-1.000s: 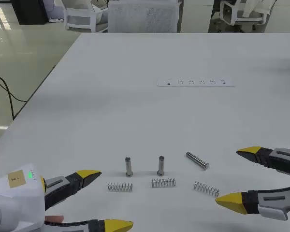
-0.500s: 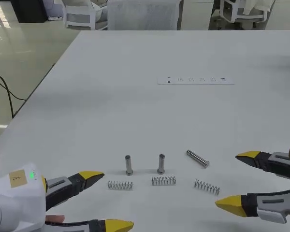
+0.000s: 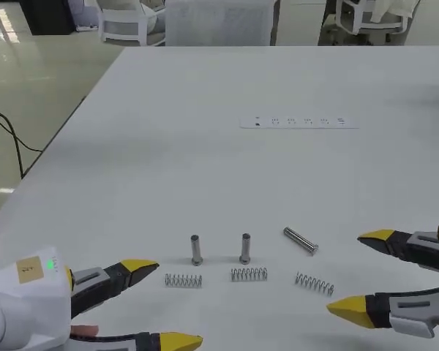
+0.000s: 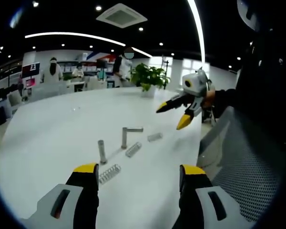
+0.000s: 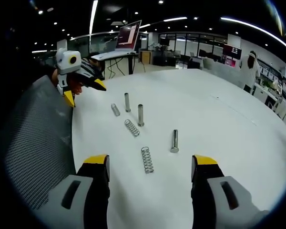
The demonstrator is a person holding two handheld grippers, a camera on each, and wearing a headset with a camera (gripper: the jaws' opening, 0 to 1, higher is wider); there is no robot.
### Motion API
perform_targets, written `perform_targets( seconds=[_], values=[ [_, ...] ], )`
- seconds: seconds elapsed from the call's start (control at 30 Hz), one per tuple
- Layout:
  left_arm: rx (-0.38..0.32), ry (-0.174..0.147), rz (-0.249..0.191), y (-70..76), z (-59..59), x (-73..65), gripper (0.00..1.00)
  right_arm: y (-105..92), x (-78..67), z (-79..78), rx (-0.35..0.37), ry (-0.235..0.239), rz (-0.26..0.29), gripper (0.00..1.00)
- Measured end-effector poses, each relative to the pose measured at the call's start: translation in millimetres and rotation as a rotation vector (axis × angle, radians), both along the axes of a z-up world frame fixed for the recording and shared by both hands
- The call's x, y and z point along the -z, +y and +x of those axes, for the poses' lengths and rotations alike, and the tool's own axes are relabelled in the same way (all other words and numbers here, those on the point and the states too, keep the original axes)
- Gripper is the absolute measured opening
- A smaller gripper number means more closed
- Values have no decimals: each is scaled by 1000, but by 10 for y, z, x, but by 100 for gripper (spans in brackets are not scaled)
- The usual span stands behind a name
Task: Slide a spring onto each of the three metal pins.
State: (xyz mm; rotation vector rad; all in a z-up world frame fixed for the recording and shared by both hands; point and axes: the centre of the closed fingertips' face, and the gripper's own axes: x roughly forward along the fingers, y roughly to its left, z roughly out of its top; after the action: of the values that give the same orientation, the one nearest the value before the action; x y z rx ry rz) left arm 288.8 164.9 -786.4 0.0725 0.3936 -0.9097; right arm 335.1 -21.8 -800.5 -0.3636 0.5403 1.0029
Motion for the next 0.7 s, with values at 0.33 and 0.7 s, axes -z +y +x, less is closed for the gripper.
perform_targets(
  seconds=[0.33,0.7],
  values=[
    [-1,0,4,5,0,3,64,22,-22,32,-5,-4,-1,68],
    [-6,-4,-2,9,7,-6,64,22,-17,13,2,0,-4,67]
  ],
)
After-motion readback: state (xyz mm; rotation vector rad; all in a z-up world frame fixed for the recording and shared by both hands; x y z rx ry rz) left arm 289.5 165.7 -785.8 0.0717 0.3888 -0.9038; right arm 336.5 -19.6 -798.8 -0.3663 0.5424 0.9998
